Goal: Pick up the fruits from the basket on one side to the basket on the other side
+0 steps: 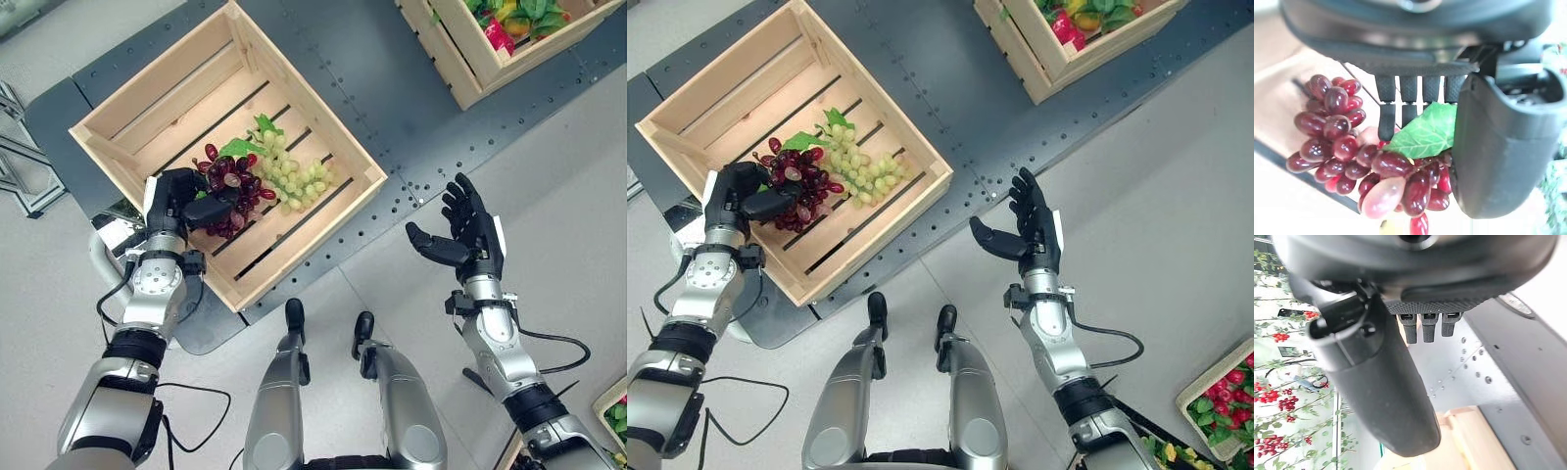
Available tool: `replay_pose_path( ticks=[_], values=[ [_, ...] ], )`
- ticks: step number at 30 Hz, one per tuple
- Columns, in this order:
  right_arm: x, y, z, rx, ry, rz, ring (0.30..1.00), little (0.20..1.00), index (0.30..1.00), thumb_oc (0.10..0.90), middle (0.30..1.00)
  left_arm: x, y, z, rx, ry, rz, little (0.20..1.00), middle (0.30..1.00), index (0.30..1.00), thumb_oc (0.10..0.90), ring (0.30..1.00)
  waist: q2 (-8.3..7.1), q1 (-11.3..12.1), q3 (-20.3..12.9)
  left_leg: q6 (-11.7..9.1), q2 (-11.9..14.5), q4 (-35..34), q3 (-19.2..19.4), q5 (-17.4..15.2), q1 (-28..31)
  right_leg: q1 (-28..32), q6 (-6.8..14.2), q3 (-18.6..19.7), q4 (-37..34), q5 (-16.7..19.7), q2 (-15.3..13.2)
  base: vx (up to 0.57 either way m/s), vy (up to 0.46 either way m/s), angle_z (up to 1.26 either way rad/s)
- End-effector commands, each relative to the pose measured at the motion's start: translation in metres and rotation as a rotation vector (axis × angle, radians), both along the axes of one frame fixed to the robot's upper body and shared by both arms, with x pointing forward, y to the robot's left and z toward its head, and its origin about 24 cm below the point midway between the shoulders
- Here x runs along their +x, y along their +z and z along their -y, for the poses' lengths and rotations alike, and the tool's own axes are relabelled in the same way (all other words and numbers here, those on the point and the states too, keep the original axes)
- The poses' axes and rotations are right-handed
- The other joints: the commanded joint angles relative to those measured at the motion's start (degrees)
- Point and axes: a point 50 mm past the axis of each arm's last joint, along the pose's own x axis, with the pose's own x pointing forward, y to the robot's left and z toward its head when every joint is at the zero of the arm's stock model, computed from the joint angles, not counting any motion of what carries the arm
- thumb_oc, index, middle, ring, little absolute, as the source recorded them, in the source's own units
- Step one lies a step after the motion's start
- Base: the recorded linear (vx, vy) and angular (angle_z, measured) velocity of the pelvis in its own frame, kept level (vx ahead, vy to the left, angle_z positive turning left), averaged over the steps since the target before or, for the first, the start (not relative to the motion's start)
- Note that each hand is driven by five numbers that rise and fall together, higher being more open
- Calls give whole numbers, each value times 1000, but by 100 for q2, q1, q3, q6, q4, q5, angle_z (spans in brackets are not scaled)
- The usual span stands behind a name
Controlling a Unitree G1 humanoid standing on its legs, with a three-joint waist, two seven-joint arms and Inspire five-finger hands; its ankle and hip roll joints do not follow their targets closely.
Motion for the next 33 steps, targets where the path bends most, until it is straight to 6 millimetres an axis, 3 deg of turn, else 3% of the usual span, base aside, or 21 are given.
replay_pose_path(
  ticks=[1,16,20,33],
  values=[
    [-1,53,-5,32,5,262,900,900,900,800,900,-6,55,-14,-147,34,335,300,300,300,400,300,-109,109,-63,1,-130,522,72,-761,231,254,125,129,-598,449,-101,0,0,0],
    [-4,58,-19,-31,114,296,900,900,900,800,900,-11,71,13,-159,-96,501,300,300,300,400,300,87,107,-196,57,-228,352,56,-814,773,739,137,146,-724,425,-174,-2,1,-1],
    [-8,62,-23,-53,185,314,900,900,900,800,900,-17,72,17,-145,-122,517,300,300,300,400,300,213,116,-445,41,-252,157,37,-811,1090,1077,168,108,-934,441,-232,18,5,-1],
    [-18,66,-53,-119,427,288,900,900,900,800,900,-24,78,21,-42,-200,426,300,300,300,400,300,616,162,-1723,-110,-283,-783,-20,-721,2380,2457,234,63,-2001,650,-282,95,-11,4]
  ],
)
